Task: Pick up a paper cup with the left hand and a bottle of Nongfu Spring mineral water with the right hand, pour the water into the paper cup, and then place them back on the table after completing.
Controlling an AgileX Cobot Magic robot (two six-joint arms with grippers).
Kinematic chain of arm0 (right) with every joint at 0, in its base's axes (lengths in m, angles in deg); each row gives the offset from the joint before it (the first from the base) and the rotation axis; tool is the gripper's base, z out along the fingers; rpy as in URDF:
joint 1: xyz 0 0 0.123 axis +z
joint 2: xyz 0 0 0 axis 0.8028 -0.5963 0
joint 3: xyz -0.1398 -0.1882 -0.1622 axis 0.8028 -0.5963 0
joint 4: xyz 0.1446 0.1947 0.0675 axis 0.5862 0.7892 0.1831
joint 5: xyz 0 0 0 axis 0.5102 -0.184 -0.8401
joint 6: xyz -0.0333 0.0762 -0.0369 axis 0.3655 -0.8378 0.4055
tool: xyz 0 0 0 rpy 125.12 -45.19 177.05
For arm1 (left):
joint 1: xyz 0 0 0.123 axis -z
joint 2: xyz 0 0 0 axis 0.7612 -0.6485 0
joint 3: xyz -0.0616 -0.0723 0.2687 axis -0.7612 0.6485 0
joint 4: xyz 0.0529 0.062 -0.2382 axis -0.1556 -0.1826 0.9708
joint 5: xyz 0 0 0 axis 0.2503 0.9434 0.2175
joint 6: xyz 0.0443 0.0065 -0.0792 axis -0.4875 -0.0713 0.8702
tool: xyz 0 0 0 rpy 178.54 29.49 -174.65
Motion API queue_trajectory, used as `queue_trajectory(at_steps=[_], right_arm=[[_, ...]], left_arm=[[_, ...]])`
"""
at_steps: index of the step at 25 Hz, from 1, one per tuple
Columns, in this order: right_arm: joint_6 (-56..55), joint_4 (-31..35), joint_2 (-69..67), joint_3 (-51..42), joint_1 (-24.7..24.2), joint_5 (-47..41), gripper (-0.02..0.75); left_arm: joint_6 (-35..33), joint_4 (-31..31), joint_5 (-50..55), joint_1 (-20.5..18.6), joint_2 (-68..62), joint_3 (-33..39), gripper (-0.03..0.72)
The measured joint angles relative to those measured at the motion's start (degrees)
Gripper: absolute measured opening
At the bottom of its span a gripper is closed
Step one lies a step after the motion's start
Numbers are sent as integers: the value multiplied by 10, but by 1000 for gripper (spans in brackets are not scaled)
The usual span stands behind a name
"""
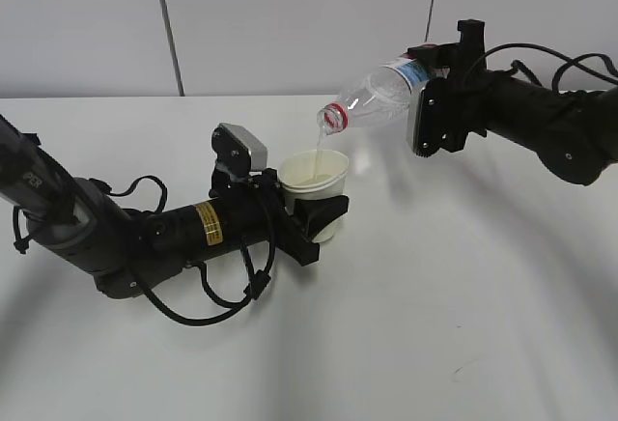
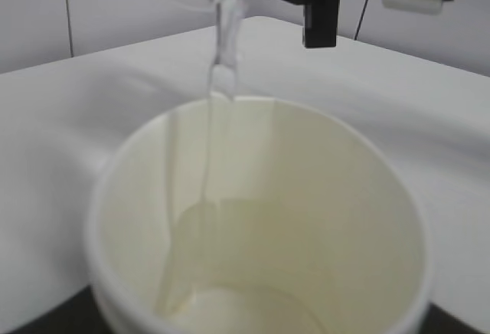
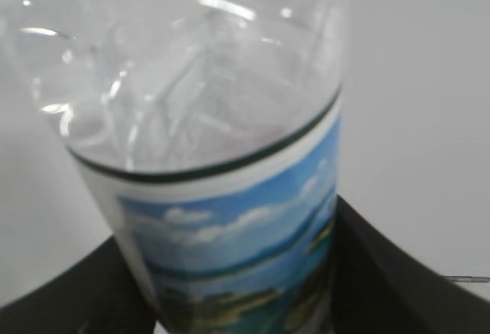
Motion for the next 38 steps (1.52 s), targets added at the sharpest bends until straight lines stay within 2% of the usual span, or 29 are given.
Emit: queue_trajectory(at_steps=[7, 18, 25, 35, 38], right_arm=[[-5, 22, 0, 0, 0, 0, 426], [-115, 35, 0, -1, 0, 5, 426], [-261, 35, 0, -1, 0, 5, 425], [-568, 36, 0, -2, 0, 5, 425], [-627, 39, 0, -13, 0, 6, 424]], left_arm=[[0, 0, 0, 0, 0, 0, 359], [0, 4, 0, 0, 0, 0, 359], [0, 7, 0, 0, 0, 0, 359], [0, 29, 0, -5, 0, 0, 359], [0, 33, 0, -8, 0, 0, 359]])
